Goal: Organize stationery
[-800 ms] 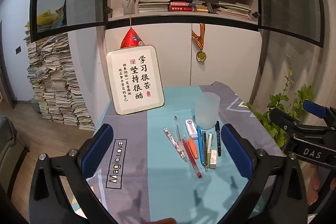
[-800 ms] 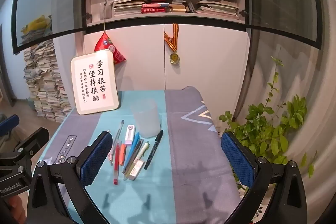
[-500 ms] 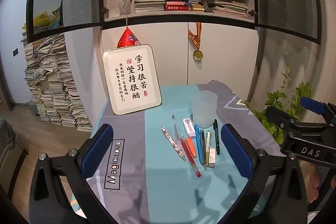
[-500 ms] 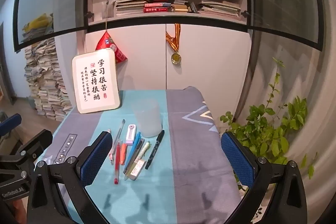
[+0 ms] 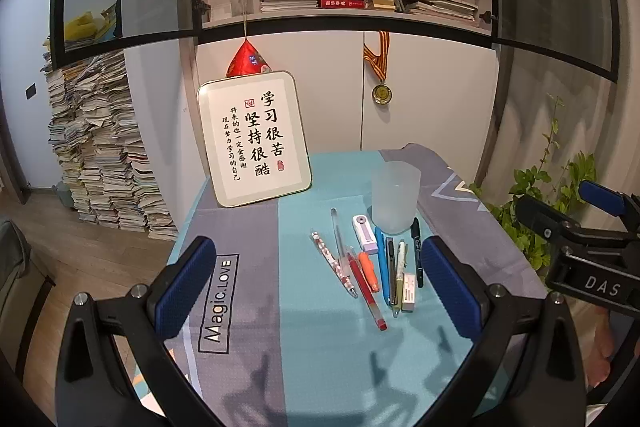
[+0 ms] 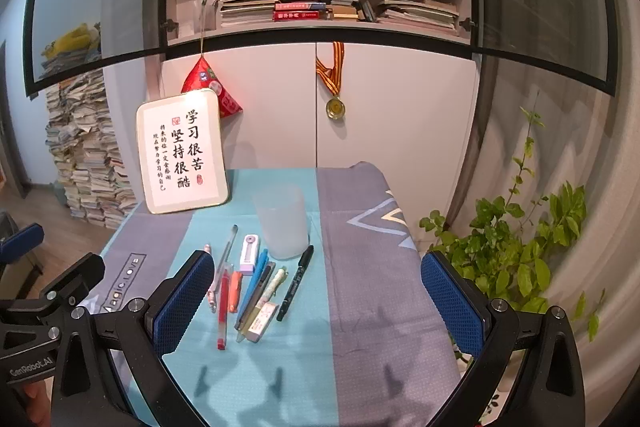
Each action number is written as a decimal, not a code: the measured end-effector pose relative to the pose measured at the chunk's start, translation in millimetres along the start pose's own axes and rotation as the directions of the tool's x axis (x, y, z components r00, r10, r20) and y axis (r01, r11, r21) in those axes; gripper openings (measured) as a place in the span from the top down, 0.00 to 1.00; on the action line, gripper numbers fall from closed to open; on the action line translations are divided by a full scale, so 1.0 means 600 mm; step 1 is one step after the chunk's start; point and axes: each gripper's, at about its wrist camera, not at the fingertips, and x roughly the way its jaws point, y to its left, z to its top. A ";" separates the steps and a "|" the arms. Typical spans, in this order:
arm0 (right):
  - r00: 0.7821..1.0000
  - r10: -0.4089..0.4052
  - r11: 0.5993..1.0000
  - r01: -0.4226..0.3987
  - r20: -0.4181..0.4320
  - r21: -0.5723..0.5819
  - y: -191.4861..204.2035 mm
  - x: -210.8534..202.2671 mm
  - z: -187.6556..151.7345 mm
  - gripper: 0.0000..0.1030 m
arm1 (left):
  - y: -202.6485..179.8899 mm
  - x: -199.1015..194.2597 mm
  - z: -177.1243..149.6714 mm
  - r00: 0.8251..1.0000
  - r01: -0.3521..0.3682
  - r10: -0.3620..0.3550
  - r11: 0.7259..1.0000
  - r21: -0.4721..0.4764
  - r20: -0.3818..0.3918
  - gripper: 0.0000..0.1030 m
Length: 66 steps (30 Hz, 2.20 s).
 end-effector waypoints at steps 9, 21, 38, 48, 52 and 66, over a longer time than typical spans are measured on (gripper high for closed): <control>1.000 -0.002 1.000 0.002 -0.015 0.004 -0.001 0.013 -0.010 0.00 | 0.003 0.002 0.000 1.000 -0.002 0.002 1.000 0.001 0.003 0.01; 1.000 0.010 0.999 -0.010 -0.001 -0.034 0.011 0.015 -0.002 0.00 | 0.009 0.012 0.003 1.000 -0.008 0.008 1.000 -0.002 -0.005 0.01; 1.000 0.003 0.999 -0.004 -0.007 -0.037 0.014 0.032 0.005 0.00 | 0.015 0.024 0.005 1.000 -0.020 0.020 1.000 -0.012 0.003 0.02; 1.000 0.009 0.999 -0.009 -0.011 -0.041 0.014 0.041 0.004 0.00 | 0.006 0.027 0.003 0.999 0.038 -0.038 0.999 0.005 0.013 0.05; 1.000 0.012 0.998 -0.013 -0.002 -0.061 0.020 0.049 0.003 0.00 | 0.007 0.032 0.003 1.000 0.024 -0.024 1.000 0.001 0.011 0.02; 0.999 0.040 0.986 -0.040 -0.002 -0.165 0.056 0.110 -0.005 0.00 | 0.036 0.097 -0.007 0.998 -0.005 0.004 1.000 -0.020 -0.060 0.01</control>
